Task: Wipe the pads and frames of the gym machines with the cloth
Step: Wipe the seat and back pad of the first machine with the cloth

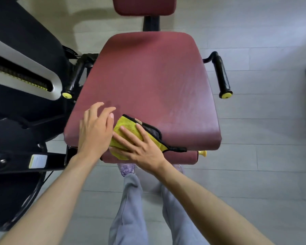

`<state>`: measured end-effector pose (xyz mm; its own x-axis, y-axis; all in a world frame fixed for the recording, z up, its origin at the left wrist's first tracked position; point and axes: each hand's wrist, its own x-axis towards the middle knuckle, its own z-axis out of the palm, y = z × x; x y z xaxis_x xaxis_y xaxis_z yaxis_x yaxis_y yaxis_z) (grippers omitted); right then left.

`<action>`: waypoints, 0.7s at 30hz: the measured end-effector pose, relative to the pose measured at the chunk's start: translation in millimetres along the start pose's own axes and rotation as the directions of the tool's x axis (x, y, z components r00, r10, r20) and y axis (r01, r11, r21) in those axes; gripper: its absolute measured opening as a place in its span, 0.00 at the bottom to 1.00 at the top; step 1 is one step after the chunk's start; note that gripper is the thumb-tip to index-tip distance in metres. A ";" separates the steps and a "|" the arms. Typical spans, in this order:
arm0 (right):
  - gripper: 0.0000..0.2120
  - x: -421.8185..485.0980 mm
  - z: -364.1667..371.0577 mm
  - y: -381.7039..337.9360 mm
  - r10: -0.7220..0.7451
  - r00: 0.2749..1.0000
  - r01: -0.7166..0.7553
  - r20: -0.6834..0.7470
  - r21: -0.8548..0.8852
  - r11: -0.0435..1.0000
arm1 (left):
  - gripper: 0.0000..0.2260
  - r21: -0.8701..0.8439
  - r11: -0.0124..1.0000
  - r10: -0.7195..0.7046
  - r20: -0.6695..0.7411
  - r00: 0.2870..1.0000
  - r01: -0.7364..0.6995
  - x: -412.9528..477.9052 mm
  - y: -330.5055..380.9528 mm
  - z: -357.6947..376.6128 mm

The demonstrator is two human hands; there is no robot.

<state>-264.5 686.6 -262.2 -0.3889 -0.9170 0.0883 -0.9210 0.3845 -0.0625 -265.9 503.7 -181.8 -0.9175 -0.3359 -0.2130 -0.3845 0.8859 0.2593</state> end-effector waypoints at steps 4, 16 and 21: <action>0.32 -24.8 -14.2 25.6 -0.131 0.989 0.132 0.074 -0.015 0.991 | 0.16 0.012 1.000 0.002 0.022 1.000 -0.003 -1.3 23.1 3.4; 0.43 -231.1 -13.7 127.6 0.141 0.987 -0.147 -0.071 -0.082 0.986 | 0.15 0.004 0.996 0.089 0.058 0.994 -0.090 4.2 101.5 28.3; 0.32 -215.0 -10.8 111.0 0.387 0.915 -0.351 -0.118 0.240 0.905 | 0.16 0.006 0.994 0.112 0.087 0.990 -0.113 -1.2 123.4 37.5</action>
<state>-283.4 927.6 -277.3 -0.7145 -0.6778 0.1735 -0.6910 0.6449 -0.3265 -308.4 625.4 -184.9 -0.9423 -0.2056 -0.2642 -0.2781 0.9202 0.2756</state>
